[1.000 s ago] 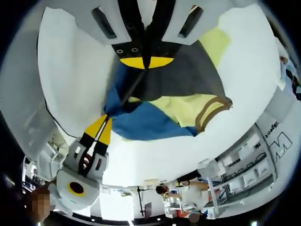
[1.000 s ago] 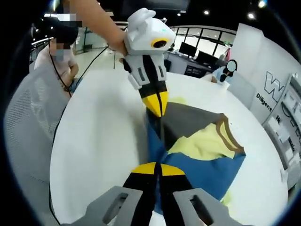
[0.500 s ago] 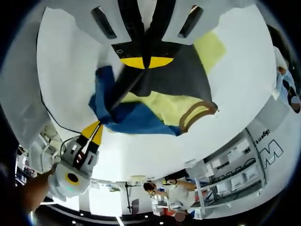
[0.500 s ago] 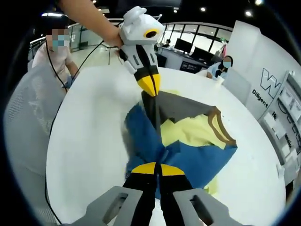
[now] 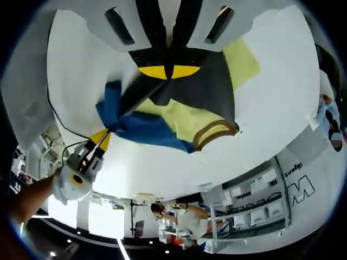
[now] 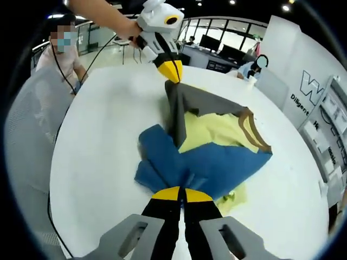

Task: Fold the garment on the visible template until the final outline fits inside the template.

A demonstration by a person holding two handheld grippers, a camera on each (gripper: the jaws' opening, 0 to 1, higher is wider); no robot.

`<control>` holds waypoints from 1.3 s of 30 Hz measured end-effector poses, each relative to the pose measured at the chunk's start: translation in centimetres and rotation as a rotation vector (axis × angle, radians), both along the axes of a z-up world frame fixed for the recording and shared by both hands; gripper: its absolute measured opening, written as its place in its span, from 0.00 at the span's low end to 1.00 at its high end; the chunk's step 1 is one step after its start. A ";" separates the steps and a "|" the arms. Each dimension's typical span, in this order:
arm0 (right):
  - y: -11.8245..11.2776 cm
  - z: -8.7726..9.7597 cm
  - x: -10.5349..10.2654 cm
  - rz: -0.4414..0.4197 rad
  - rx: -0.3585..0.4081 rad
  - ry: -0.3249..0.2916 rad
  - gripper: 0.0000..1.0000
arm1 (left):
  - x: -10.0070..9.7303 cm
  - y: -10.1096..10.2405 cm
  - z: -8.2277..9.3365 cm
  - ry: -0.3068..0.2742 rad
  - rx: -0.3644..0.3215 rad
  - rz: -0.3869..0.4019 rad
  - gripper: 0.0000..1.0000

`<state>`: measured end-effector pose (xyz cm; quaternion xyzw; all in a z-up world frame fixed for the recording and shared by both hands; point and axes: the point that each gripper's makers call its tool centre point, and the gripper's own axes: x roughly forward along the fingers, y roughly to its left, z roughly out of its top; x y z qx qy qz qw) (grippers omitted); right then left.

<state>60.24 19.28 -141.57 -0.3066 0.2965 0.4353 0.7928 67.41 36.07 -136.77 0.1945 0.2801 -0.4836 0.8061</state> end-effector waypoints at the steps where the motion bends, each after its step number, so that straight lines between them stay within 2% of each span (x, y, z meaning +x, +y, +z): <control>1: -0.2 0.0 0.0 -0.002 -0.002 0.002 0.00 | 0.0 0.0 0.1 0.001 -0.003 0.003 0.06; 7: -1.3 -1.0 0.1 -0.011 -0.037 0.027 0.00 | 0.1 0.3 0.6 0.010 -0.022 0.028 0.06; 18: -2.0 -3.1 -0.6 0.003 -0.096 0.081 0.00 | 0.3 1.4 1.3 0.012 -0.040 0.056 0.06; 28: -2.6 -3.2 -0.6 0.000 -0.110 0.101 0.00 | 1.9 4.8 1.9 -0.007 -0.037 0.138 0.06; 33: -3.0 -3.3 -0.6 0.004 -0.124 0.106 0.00 | 2.9 7.6 1.5 -0.014 -0.009 0.207 0.06; 39: -4.0 -3.3 -0.6 -0.007 -0.137 0.115 0.00 | 3.5 9.7 1.3 -0.013 0.004 0.256 0.06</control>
